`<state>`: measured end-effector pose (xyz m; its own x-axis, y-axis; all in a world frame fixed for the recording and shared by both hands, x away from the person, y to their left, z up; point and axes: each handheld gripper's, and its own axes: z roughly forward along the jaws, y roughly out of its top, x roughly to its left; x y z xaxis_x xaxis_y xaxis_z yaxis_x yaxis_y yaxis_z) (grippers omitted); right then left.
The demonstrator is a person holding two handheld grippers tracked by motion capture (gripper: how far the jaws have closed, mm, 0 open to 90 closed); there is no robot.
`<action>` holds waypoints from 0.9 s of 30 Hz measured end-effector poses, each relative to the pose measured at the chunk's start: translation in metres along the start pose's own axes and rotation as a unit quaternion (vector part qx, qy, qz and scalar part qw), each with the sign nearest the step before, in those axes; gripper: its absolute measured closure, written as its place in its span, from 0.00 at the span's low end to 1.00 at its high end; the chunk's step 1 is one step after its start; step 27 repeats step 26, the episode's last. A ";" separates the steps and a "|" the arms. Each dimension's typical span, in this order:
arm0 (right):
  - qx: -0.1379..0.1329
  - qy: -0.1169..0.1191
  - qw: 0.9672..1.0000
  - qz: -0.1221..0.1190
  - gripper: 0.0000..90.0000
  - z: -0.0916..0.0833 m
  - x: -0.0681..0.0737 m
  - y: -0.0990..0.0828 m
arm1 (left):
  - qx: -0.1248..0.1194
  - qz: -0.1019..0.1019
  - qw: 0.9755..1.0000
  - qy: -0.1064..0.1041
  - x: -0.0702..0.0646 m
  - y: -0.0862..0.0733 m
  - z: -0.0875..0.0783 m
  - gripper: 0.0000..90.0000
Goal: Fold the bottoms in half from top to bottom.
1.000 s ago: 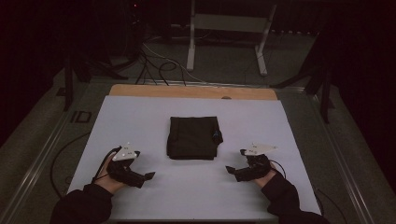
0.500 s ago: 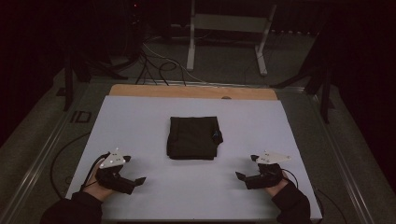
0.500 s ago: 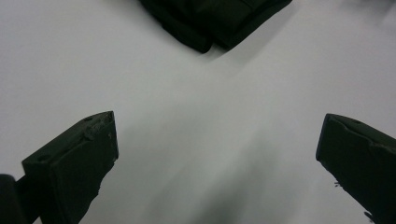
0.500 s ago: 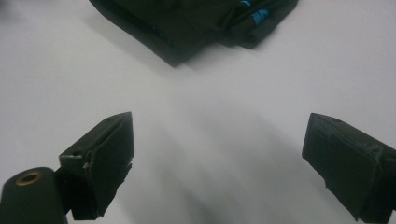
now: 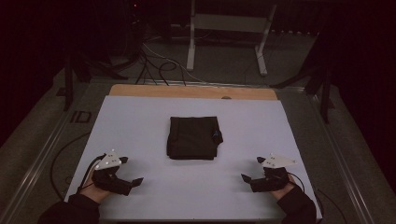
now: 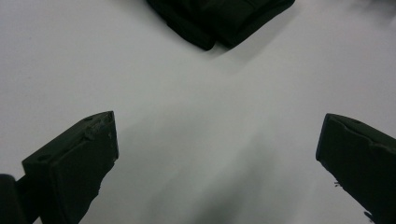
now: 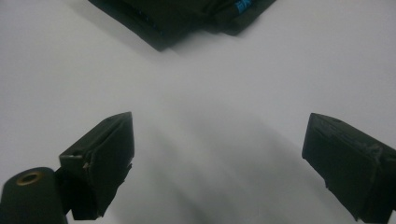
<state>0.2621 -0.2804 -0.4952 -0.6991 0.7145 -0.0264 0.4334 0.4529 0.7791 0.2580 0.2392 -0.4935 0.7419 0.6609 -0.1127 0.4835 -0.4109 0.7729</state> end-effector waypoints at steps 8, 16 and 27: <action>-0.012 0.001 1.000 0.002 0.10 -0.002 -0.001 0.002 | -0.003 0.012 1.000 0.001 -0.005 0.001 -0.001 0.00; -0.007 0.007 1.000 0.002 0.10 0.001 0.002 0.003 | -0.003 0.018 1.000 -0.002 -0.008 0.002 0.001 0.00; -0.006 0.009 1.000 -0.006 0.10 0.002 0.002 0.003 | -0.003 0.023 1.000 -0.009 -0.011 0.004 0.003 0.00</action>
